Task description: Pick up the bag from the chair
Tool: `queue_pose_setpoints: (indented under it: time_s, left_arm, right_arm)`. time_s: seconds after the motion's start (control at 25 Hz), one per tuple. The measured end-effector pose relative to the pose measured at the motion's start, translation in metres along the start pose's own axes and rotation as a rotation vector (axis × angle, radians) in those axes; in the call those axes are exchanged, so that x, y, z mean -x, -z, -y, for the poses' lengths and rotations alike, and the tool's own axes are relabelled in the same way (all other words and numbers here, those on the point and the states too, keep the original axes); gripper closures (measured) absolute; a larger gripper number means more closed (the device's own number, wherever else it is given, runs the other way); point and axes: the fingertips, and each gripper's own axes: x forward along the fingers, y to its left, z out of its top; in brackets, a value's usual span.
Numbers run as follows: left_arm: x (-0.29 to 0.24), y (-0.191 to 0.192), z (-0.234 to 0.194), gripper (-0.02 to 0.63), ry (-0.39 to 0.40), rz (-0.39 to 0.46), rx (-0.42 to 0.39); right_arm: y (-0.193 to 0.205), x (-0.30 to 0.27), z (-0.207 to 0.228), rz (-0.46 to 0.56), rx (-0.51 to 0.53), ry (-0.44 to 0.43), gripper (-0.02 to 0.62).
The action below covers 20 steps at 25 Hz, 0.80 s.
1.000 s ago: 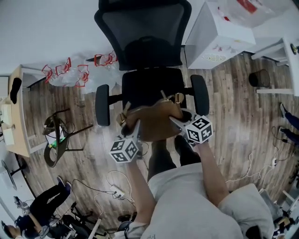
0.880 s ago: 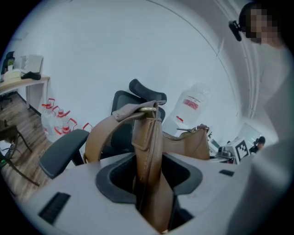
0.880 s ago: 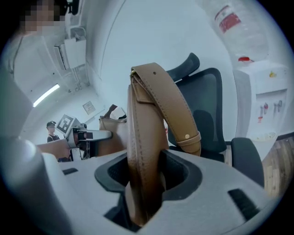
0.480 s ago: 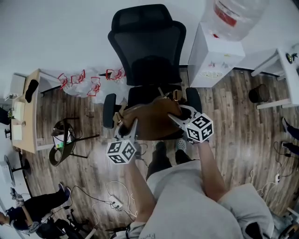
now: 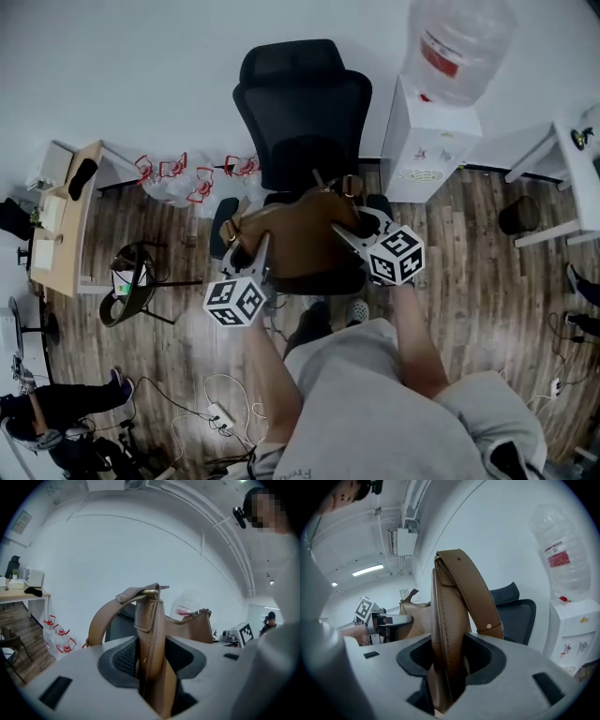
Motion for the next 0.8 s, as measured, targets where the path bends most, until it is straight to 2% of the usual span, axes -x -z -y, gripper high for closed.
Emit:
queue_pose_setpoints:
  time_s: [0.28,0.8]
  left_arm:
    - [0.011,-0.026,0.019,0.442,-0.021,0.068,-0.041]
    - [0.022,-0.037,0.028,0.440,-0.041,0.117,-0.023]
  right_arm:
    - [-0.025,0.013,-0.003,0.049,-0.005,-0.027,0.414]
    - [-0.045,0.021,-0.008,0.074,0.042,-0.047,0.403]
